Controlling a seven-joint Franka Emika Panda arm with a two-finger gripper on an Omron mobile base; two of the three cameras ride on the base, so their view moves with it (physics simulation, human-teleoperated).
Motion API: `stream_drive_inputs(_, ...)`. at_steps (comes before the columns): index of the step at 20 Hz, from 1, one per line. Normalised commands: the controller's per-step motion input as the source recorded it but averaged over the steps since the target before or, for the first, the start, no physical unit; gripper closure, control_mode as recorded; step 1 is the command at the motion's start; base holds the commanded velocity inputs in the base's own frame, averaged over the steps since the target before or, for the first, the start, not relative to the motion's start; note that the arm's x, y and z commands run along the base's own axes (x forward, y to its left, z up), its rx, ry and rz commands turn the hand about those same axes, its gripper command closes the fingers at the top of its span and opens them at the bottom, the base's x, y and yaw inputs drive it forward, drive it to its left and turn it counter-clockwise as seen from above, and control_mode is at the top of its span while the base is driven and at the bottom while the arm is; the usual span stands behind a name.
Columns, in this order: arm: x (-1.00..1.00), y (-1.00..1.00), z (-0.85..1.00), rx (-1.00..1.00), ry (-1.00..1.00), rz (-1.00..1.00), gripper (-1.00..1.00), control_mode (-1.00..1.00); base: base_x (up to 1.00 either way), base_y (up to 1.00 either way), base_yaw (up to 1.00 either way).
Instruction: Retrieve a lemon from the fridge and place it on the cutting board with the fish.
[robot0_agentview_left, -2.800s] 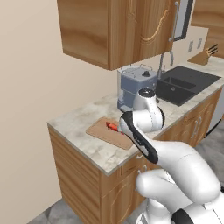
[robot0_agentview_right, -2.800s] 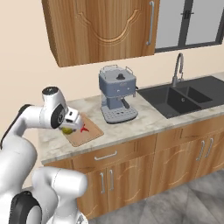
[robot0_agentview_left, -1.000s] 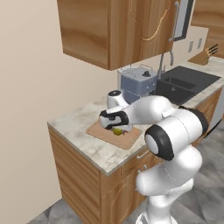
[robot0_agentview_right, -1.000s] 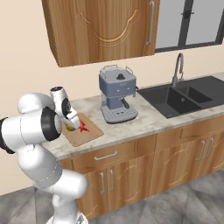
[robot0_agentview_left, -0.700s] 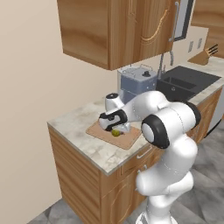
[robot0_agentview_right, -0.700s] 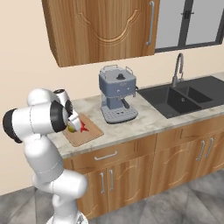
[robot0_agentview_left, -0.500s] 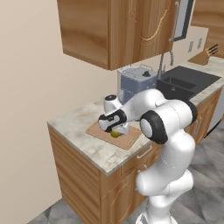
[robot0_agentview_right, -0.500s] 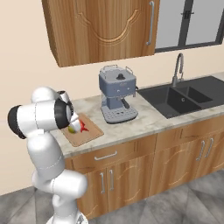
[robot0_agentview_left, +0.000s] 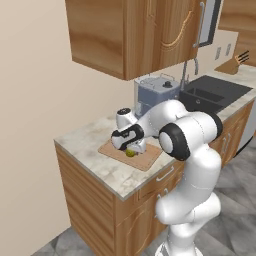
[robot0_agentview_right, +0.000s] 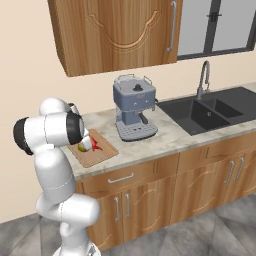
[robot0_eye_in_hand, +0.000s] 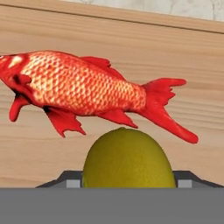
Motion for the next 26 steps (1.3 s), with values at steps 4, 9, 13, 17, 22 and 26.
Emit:
stream_drive_inputs(4,0.01,0.0,0.0,0.0,0.0,0.0,-1.0,-1.0,0.0,0.0,0.0)
stream_drive_inputs(9,0.0,0.0,0.0,0.0,0.0,0.0,-1.0,-1.0,0.0,0.0,0.0)
stream_drive_inputs(13,0.0,0.0,0.0,0.0,0.0,0.0,-1.0,-1.0,0.0,0.0,0.0)
stream_drive_inputs(17,0.0,0.0,0.02,0.0,0.02,0.0,-1.0,-1.0,0.0,0.0,0.0)
stream_drive_inputs(22,0.0,-0.01,0.31,-0.04,0.16,0.0,-1.0,-1.0,0.0,0.0,0.0)
stream_drive_inputs(26,0.0,-0.04,0.4,-0.01,0.13,-0.01,-1.0,-1.0,0.0,0.0,0.0)
